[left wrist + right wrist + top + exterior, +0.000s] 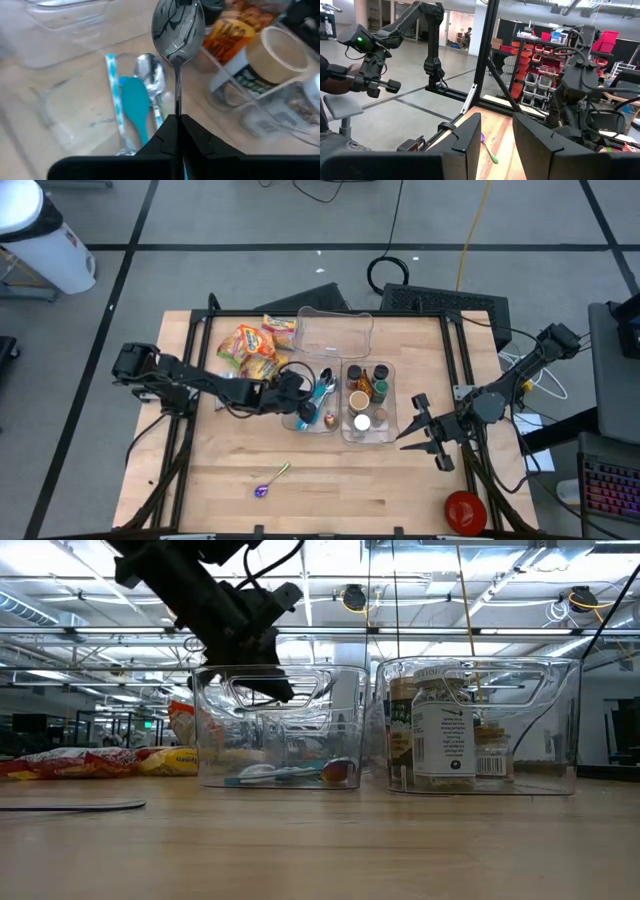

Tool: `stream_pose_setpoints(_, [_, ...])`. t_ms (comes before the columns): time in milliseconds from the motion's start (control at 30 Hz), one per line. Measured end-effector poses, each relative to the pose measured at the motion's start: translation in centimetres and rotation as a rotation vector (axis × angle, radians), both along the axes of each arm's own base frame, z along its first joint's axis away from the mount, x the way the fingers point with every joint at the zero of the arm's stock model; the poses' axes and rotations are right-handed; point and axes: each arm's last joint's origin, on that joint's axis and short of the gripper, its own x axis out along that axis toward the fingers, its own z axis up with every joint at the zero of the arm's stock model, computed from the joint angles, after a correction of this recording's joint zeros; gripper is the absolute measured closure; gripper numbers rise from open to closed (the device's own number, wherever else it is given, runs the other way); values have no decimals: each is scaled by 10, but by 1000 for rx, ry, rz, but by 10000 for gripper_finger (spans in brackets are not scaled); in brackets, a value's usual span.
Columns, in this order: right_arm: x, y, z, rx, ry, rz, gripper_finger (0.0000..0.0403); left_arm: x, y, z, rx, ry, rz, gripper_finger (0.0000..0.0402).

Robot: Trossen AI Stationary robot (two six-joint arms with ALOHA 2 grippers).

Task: Pick & Place Food Item
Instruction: Put the black spoon into the bottom left transparent bin

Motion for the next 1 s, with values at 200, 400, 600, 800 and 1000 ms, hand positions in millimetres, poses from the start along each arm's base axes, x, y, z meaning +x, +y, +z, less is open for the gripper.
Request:
stream_pose_setpoints(200, [2,-3,0,6,2,-17,298,-1,5,2,7,51,53,396])
stream_pose_setpoints(400, [2,-3,0,7,3,-18,298,7,5,-15,-6,78,50,396])
stream_pose_setpoints(600, [2,-3,0,7,3,-18,298,15,6,-32,-31,103,25,396])
stream_pose_setpoints(800, [3,-2,-1,2,10,-18,298,17,10,-34,-40,131,50,395])
stream_pose_setpoints(1000, [4,-2,-2,0,12,-18,298,18,9,-33,-51,116,26,393])
